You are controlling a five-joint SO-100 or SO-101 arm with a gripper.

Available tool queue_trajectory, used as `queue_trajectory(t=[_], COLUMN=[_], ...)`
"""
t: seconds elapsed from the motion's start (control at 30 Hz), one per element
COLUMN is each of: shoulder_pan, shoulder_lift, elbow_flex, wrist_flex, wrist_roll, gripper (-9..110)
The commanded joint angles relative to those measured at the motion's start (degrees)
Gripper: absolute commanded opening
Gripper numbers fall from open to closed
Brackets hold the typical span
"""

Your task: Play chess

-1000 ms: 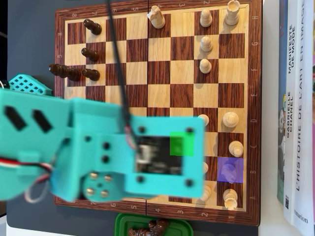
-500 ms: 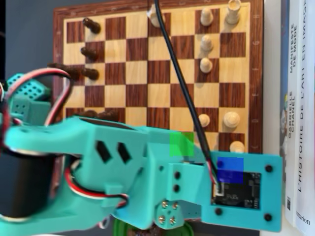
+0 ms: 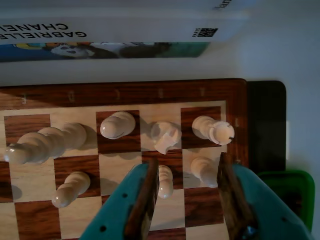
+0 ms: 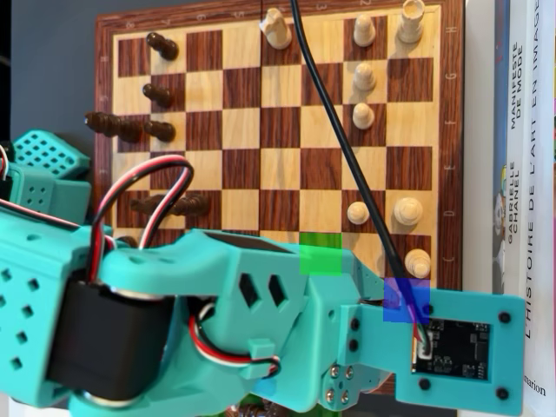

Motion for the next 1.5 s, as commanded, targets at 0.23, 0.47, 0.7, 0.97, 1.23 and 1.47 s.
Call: queue_trajectory(t=[0.23,0.47,0.7,0.97,1.23,1.47], shoulder_pan=[0.2,0.2,-0.4,-1.1,-1.1,-0.8], shoulder_lift=[-3.4,-5.5,-7.2,-8.2,-10.0,-11.8], elbow_flex=[-7.5,-8.3,-8.3,-8.3,-10.5,-12.7], wrist_flex=[0.0,0.0,-0.3,-0.5,-0.5,0.0], wrist_roll=[0.0,0.0,0.0,0.4,0.1,0.1], gripper=[17,17,17,17,17,17])
